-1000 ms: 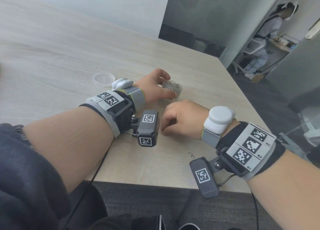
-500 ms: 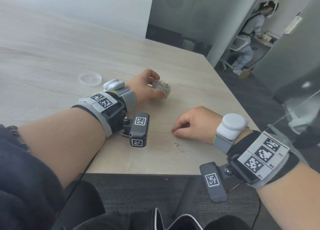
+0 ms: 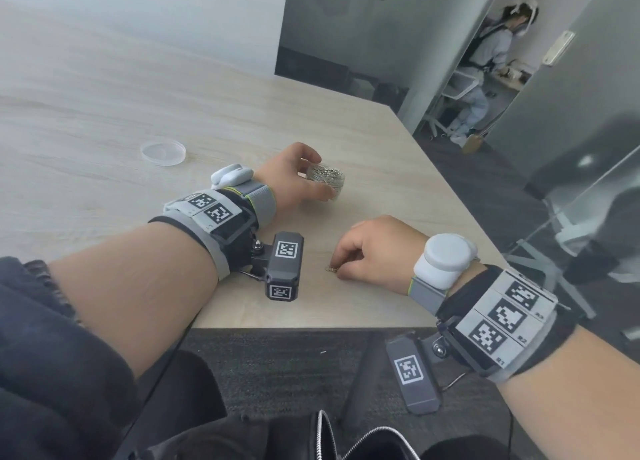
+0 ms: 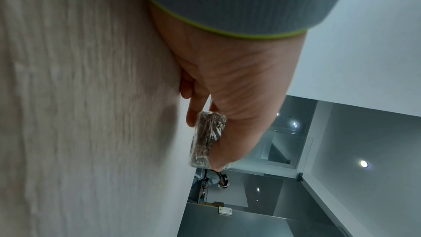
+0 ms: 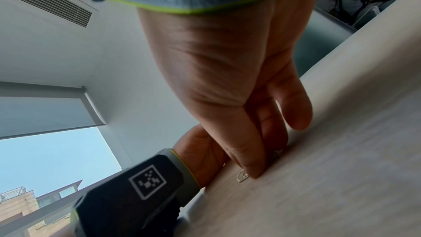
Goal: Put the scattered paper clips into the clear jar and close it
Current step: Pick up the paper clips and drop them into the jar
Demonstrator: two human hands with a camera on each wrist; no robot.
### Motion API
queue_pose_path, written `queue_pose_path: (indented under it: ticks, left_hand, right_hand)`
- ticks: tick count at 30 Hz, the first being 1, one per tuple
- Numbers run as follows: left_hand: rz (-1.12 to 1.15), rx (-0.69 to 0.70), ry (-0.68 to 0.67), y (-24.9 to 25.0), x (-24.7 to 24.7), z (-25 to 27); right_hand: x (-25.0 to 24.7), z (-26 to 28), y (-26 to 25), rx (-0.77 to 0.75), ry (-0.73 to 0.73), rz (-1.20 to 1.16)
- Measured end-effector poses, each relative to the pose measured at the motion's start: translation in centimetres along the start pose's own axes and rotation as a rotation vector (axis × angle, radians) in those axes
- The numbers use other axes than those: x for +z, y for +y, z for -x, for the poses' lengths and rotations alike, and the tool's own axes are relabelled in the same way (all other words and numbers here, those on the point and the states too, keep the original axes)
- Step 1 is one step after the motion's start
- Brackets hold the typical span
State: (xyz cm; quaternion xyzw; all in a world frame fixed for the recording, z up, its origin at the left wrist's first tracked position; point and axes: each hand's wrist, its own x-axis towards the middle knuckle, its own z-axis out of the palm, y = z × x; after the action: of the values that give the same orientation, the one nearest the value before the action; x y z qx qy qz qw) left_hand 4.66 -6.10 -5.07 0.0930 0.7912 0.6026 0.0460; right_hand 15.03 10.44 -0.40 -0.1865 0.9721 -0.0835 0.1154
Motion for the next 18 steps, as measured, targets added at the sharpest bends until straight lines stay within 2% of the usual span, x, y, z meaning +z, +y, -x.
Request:
queue_pose_path:
  ticks: [9,18]
  left_hand:
    - [0.021,0.002,0.003,-0.2,0.0,0.0]
    - [-0.028,-0.012,0.015,-0.1,0.1,-0.1]
  right_hand:
    - [-0.5,-0.7,-1.0,0.083,-0.082,-0.006]
    - [-0.3,-0.9,-1.4,0.085,-0.127,0.009]
